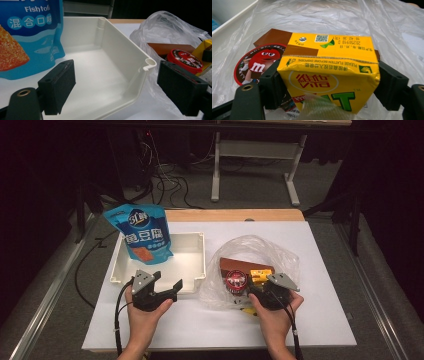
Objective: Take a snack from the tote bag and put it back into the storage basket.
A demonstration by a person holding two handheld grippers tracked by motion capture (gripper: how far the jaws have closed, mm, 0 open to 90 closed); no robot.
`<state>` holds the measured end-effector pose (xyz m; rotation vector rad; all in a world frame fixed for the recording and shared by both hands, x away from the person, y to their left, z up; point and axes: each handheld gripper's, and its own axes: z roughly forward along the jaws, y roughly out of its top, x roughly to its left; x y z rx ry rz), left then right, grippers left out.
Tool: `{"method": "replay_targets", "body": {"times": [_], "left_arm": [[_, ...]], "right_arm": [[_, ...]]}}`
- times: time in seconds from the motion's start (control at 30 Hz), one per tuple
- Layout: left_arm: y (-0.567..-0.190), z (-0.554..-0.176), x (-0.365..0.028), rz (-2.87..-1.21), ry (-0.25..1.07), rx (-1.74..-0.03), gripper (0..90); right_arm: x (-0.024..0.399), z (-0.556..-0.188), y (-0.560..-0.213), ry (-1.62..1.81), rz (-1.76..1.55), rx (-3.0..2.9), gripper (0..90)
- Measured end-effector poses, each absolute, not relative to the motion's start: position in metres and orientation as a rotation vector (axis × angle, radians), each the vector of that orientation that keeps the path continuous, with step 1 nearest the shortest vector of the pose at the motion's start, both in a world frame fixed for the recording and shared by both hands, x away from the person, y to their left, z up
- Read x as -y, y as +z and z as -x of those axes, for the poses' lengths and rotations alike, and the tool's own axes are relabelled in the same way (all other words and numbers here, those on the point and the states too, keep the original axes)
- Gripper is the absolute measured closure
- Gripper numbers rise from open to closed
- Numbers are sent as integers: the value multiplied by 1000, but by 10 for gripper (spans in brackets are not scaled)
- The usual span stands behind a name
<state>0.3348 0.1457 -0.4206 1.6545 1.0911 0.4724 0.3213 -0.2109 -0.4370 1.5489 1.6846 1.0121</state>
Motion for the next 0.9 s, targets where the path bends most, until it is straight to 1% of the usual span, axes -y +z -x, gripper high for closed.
{"method": "replay_targets", "body": {"times": [0.17, 0.23, 0.3, 0.67, 0.9], "left_arm": [[-420, -333, -146, -1653, 474, -1091, 158], [-421, -334, -144, -1657, 473, -1085, 159], [-422, -333, -142, -1668, 468, -1079, 159], [-422, -333, -137, -1671, 451, -1059, 160], [-421, -334, -125, -1682, 434, -1023, 163]], "right_arm": [[212, -321, -438, 1018, -1541, -1693, 247], [213, -321, -437, 1022, -1527, -1699, 282], [217, -322, -435, 1032, -1523, -1706, 296], [227, -325, -429, 1062, -1516, -1766, 305], [232, -324, -413, 1109, -1468, -1776, 305]]}}
